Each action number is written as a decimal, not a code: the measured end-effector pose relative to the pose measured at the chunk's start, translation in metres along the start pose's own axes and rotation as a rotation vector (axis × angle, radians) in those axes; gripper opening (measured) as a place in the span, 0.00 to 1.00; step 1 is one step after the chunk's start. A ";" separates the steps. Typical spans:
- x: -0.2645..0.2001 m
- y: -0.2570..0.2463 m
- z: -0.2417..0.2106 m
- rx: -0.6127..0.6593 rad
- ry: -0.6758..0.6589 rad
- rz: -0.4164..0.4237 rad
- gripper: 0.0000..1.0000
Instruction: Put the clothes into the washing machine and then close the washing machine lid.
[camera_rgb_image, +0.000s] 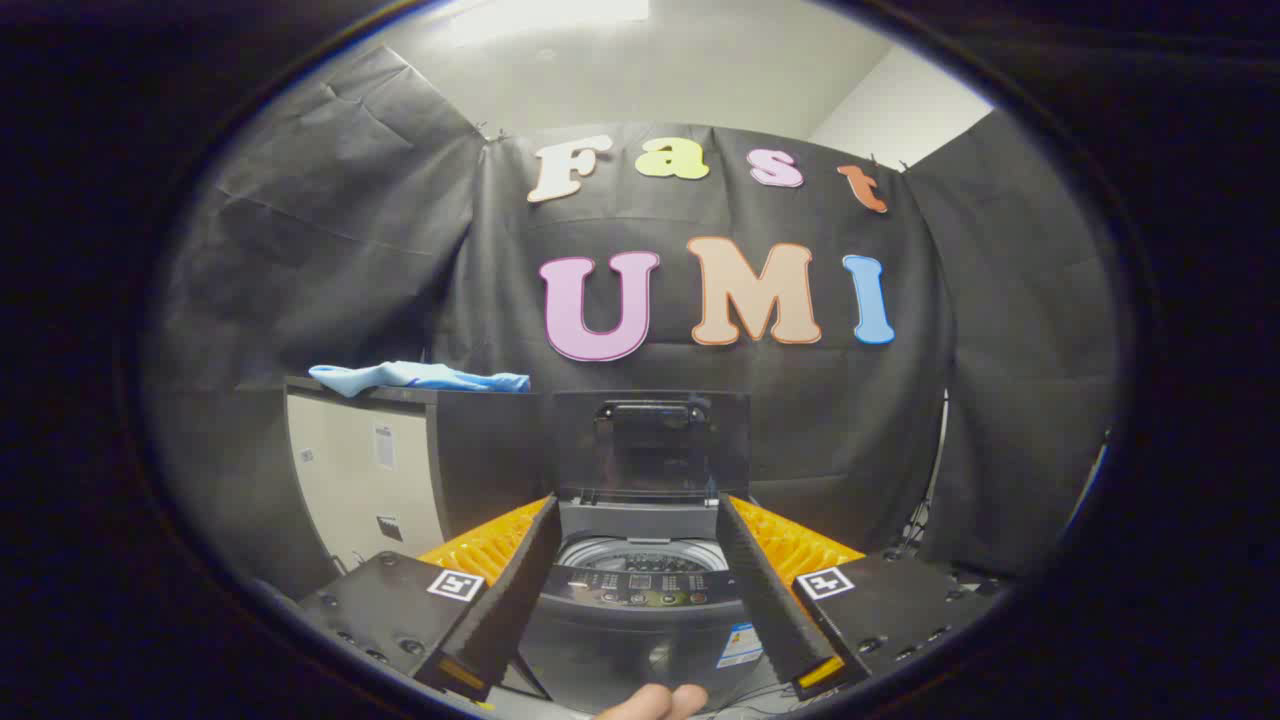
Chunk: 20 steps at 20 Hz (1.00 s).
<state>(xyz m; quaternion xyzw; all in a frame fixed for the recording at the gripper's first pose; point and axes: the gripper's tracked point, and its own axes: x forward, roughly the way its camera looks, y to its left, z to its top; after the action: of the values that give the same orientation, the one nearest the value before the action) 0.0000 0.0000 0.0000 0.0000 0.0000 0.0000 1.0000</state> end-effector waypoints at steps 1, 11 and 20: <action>-0.001 0.001 -0.005 0.008 0.017 -0.002 0.97; -0.005 0.034 -0.028 0.052 0.052 0.038 0.98; -0.006 0.048 -0.013 0.082 0.002 0.026 0.97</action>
<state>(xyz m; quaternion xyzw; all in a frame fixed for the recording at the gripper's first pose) -0.0055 0.0482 -0.0126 0.0411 0.0009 0.0128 0.9991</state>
